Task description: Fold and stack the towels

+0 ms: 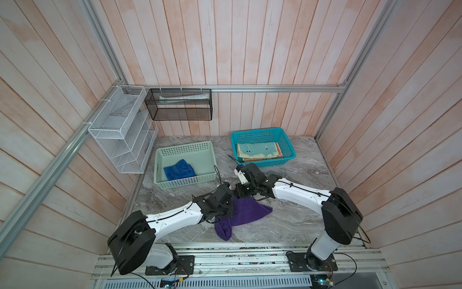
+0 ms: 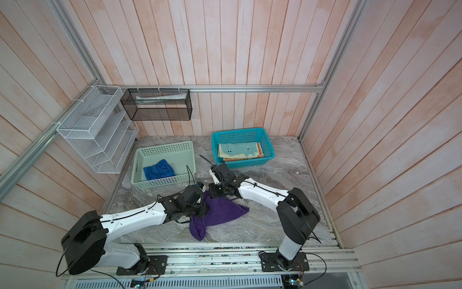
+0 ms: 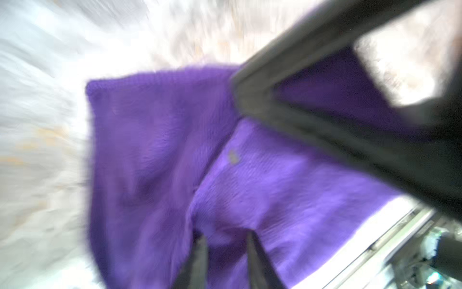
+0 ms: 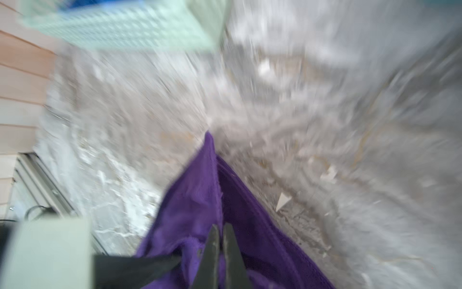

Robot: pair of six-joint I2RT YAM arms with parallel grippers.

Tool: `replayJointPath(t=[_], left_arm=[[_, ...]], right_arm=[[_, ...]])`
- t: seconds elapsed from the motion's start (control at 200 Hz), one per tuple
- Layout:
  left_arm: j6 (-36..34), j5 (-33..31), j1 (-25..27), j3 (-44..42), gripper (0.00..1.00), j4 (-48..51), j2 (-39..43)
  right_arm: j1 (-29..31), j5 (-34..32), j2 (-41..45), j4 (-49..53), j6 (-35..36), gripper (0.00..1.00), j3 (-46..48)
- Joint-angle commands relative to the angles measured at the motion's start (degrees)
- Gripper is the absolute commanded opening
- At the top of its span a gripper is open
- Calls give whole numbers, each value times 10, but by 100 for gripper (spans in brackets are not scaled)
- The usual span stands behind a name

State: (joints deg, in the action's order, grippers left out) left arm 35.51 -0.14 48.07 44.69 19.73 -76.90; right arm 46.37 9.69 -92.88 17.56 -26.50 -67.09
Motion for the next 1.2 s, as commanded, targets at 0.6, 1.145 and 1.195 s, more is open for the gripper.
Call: replayJointPath(t=[0.6, 1.145, 1.195], left_arm=[[-21, 38, -87, 0, 49, -12, 40], [-29, 148, -26, 108, 47, -109, -177], [-26, 155, -26, 123, 47, -115, -196]], right_arm=[[5, -122, 463, 5, -163, 52, 395], [-120, -42, 321, -43, -109, 57, 362], [-122, -34, 286, -48, -99, 57, 345]])
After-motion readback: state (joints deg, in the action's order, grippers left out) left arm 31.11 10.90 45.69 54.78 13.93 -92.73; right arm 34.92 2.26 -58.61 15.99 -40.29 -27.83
